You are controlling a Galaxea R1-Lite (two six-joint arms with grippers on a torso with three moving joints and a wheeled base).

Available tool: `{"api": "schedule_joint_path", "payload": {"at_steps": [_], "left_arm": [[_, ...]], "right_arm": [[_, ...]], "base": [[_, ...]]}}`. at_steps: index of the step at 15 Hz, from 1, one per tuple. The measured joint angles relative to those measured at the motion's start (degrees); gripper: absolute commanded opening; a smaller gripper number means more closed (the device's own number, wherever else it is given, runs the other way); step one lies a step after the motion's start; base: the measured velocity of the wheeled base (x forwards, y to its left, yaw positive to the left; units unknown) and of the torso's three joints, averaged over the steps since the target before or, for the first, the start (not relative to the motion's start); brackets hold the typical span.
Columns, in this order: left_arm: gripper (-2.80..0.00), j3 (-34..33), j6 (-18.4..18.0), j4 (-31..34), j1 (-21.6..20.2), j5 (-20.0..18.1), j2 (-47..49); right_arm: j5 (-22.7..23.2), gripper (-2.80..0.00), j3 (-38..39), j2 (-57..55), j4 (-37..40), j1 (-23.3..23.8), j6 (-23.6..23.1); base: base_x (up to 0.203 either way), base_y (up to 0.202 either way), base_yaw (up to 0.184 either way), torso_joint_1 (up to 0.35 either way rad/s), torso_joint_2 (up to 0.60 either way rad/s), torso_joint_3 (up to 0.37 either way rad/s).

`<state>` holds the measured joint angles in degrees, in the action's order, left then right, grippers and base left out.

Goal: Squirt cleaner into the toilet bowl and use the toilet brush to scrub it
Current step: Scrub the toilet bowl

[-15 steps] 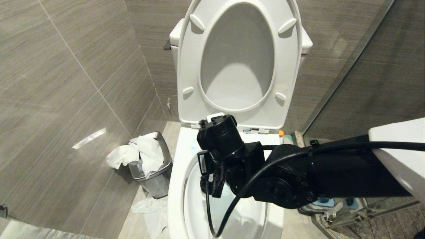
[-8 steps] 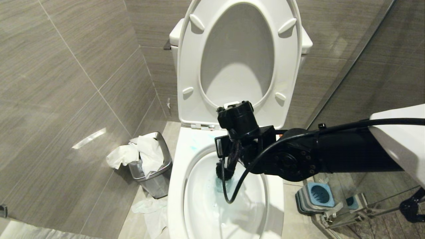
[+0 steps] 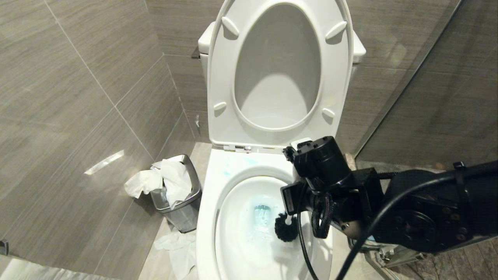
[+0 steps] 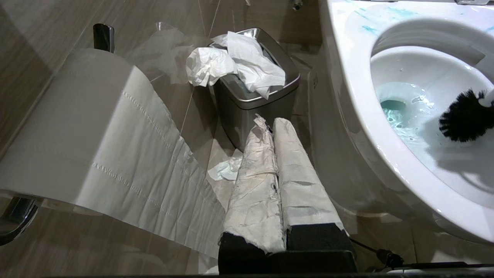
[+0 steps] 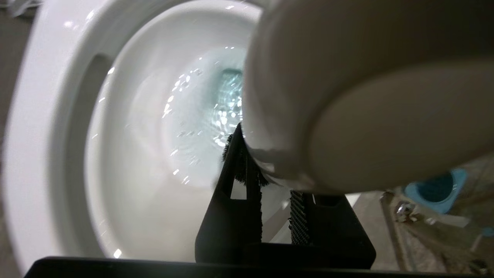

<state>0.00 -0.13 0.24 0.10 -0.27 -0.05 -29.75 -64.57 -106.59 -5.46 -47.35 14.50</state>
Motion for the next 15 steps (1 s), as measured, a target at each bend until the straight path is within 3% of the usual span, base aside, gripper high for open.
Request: {"api": "schedule_joint_path", "payload": {"at_steps": [4, 7, 11, 15], "left_arm": [[-2.8, 0.0, -0.02, 0.02, 0.0, 0.02, 0.0], [-2.8, 0.0, 0.02, 0.0, 0.0, 0.02, 0.0], [-2.8, 0.0, -0.02, 0.0, 0.0, 0.02, 0.0], [-2.8, 0.0, 0.0, 0.02, 0.0, 0.02, 0.0]], "right_arm": [[0.12, -2.8, 2.55, 2.65, -0.1, -7.04, 4.16], [0.08, -2.8, -1.55, 0.63, -0.12, -10.13, 5.24], [-0.33, -2.8, -12.91, -5.81, 0.08, -9.92, 4.57], [-0.33, -2.8, -22.15, -12.11, 0.17, -5.0, 0.92]], "base": [[0.0, 0.0, 0.0, 0.0, 0.0, 0.0], [0.0, 0.0, 0.0, 0.0, 0.0, 0.0], [0.0, 0.0, 0.0, 0.0, 0.0, 0.0], [0.0, 0.0, 0.0, 0.0, 0.0, 0.0]]}}
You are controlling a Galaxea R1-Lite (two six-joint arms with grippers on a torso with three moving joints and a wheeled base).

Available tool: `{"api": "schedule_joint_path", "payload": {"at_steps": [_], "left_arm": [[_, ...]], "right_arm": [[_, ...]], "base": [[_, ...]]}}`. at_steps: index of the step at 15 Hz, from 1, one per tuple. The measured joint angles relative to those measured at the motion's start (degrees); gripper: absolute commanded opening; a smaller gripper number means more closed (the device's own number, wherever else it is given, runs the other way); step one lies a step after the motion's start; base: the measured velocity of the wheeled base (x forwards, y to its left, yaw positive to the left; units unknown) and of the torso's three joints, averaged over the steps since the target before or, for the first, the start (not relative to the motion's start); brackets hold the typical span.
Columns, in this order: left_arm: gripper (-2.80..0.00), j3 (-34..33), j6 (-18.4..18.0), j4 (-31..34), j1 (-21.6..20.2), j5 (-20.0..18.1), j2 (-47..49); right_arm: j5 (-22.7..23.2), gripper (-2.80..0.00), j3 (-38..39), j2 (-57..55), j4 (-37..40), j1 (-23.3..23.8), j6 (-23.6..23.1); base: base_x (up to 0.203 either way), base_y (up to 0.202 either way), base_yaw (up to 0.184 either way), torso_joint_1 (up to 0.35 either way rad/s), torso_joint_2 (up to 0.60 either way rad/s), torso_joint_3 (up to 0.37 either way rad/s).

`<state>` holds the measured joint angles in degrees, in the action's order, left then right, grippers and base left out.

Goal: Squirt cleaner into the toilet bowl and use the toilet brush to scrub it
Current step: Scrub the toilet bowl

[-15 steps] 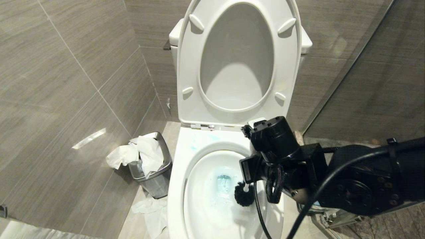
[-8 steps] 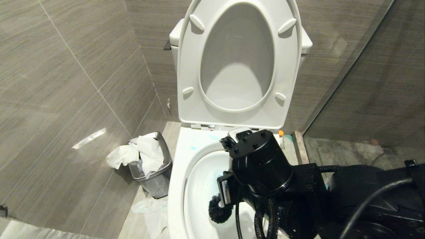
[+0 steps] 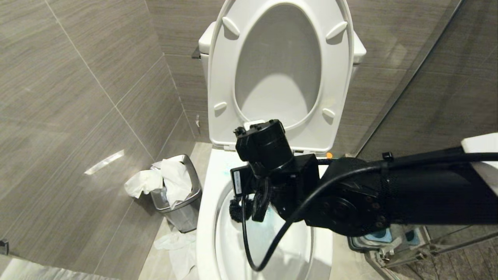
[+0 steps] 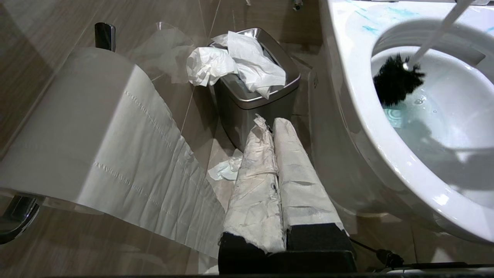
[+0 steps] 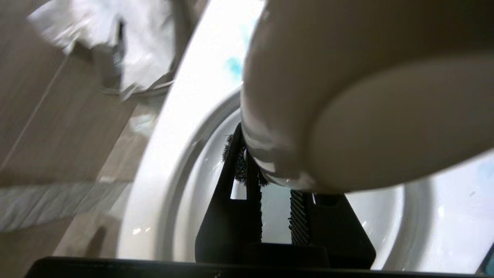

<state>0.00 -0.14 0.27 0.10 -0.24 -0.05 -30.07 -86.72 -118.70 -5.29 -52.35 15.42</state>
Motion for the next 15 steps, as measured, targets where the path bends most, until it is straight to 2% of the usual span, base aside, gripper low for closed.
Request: {"api": "schedule_joint_path", "payload": {"at_steps": [4, 7, 12, 15], "left_arm": [[-2.8, 0.0, 0.0, -0.02, 0.0, 0.0, 0.0], [-2.8, 0.0, 0.0, -0.05, 0.0, -0.02, 0.0], [-2.8, 0.0, 0.0, 0.0, 0.0, -0.02, 0.0], [-2.8, 0.0, -0.05, 0.0, 0.0, -0.02, 0.0]], "right_arm": [[0.06, -2.8, -6.36, -3.66, 0.47, 6.34, -2.98], [0.23, -2.8, -5.39, -3.27, 1.02, 9.41, -3.66], [0.84, -2.8, 9.74, 4.93, 0.63, 9.95, -3.05], [1.09, -2.8, 20.18, 12.46, 0.52, 6.52, -1.17]], "base": [[0.0, 0.0, 0.0, 0.0, 0.0, 0.0], [0.0, 0.0, 0.0, 0.0, 0.0, 0.0], [0.0, 0.0, 0.0, 0.0, 0.0, 0.0], [0.0, 0.0, 0.0, 0.0, 0.0, 0.0]]}}
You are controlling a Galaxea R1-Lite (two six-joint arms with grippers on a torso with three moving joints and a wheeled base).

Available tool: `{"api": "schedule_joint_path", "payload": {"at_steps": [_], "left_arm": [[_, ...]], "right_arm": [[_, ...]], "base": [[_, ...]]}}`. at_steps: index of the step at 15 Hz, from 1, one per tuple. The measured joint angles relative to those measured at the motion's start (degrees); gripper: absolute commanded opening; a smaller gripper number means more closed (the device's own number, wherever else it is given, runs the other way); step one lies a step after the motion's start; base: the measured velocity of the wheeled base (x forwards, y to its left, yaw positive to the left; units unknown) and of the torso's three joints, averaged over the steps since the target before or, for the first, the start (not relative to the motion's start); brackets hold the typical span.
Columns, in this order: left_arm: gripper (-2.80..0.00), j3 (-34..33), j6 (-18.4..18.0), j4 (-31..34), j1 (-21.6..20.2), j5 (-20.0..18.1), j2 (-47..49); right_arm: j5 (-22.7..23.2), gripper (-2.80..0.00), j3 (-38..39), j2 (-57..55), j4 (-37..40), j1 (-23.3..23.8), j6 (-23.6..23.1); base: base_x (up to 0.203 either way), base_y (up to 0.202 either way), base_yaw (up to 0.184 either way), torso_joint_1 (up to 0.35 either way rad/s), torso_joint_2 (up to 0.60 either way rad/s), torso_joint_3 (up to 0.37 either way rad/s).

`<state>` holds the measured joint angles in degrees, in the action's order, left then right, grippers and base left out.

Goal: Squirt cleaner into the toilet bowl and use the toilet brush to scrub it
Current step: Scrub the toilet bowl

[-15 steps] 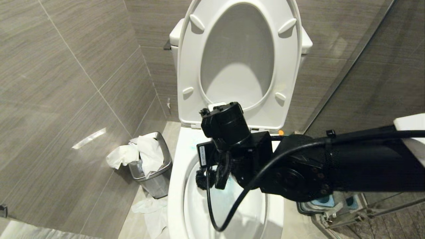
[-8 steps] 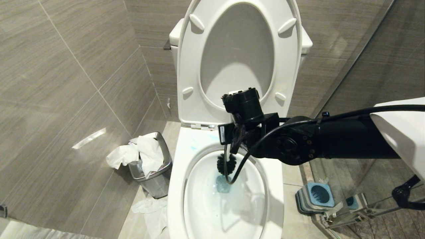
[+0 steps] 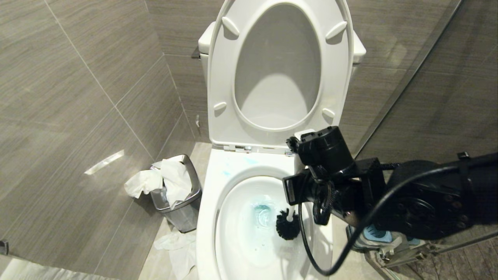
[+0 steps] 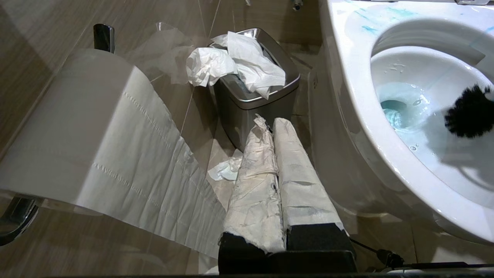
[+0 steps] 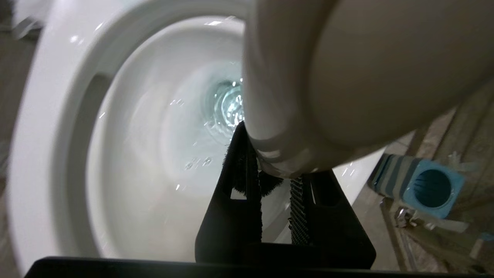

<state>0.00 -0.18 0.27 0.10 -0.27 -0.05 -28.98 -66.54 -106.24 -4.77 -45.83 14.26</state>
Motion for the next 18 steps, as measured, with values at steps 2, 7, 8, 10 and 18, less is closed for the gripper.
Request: {"api": "schedule_joint_path", "payload": {"at_steps": [2, 7, 8, 10, 18], "left_arm": [[-2.8, 0.0, 0.04, -0.02, 0.0, 0.0, 0.0], [-2.8, 0.0, 0.02, 0.0, 0.0, 0.01, 0.0], [-2.8, 0.0, 0.05, 0.0, 0.0, 0.02, 0.0], [-2.8, 0.0, 0.01, 0.02, 0.0, 0.0, 0.0], [-2.8, 0.0, 0.02, 0.0, 0.0, 0.02, 0.0]], "right_arm": [[0.04, -2.8, 4.22, 3.66, -0.02, -4.69, 2.01], [-0.1, -2.8, 4.32, 4.18, -0.11, -14.53, 8.16], [-0.15, -2.8, 2.43, 3.04, -0.16, -15.11, 8.71], [-0.57, -2.8, -1.79, 0.27, -0.18, -14.97, 8.89], [-1.09, -2.8, -11.15, -5.68, -0.2, -3.54, 1.35]], "base": [[0.0, 0.0, 0.0, 0.0, 0.0, 0.0], [0.0, 0.0, 0.0, 0.0, 0.0, 0.0], [0.0, 0.0, 0.0, 0.0, 0.0, 0.0], [0.0, 0.0, 0.0, 0.0, 0.0, 0.0], [0.0, 0.0, 0.0, 0.0, 0.0, 0.0]]}}
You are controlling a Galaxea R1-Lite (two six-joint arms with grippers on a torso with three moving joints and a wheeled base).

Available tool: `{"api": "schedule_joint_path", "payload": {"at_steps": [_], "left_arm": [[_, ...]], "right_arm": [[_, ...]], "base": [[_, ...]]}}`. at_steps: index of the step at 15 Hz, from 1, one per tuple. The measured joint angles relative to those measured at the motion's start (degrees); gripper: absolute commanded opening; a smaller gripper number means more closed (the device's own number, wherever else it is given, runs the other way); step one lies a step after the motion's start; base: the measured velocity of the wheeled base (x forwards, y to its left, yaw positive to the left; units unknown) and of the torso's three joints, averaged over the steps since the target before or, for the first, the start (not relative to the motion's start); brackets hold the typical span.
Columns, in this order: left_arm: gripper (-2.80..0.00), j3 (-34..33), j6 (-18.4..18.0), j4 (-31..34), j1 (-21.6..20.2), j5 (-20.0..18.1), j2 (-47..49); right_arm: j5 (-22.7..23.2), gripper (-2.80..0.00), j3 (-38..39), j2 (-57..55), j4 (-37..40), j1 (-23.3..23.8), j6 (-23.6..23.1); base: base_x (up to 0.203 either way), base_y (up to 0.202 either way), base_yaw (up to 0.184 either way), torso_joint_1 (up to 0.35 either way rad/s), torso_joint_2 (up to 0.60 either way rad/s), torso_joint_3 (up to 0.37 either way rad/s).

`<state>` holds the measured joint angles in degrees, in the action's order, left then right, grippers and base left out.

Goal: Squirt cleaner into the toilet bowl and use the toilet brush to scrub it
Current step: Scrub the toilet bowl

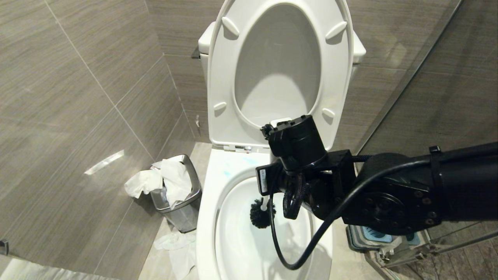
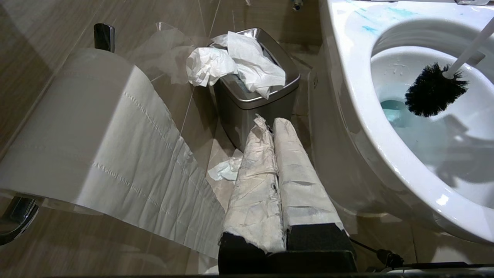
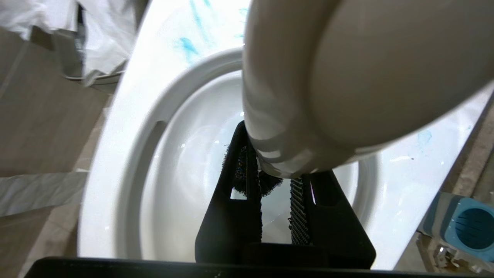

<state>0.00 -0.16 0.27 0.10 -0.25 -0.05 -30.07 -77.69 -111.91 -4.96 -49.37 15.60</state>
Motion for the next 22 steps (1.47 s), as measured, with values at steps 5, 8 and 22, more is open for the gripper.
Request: {"api": "schedule_joint_path", "payload": {"at_steps": [5, 8, 22], "left_arm": [[-2.8, 0.0, 0.0, -0.02, 0.0, -0.03, 0.0], [-2.8, 0.0, 0.0, 0.0, 0.0, 0.0, 0.0], [-2.8, 0.0, 0.05, -0.01, 0.0, 0.0, 0.0]], "right_arm": [[-0.05, -2.8, -0.61, -7.33, -6.7, 2.82, -0.31], [-0.23, -2.8, -0.37, -13.21, -12.69, 3.29, -0.38], [-0.84, -2.8, 0.79, -3.77, -7.71, 2.65, -1.09]], "base": [[0.0, 0.0, 0.0, 0.0, 0.0, 0.0], [0.0, 0.0, 0.0, 0.0, 0.0, 0.0], [0.0, 0.0, 0.0, 0.0, 0.0, 0.0]]}}
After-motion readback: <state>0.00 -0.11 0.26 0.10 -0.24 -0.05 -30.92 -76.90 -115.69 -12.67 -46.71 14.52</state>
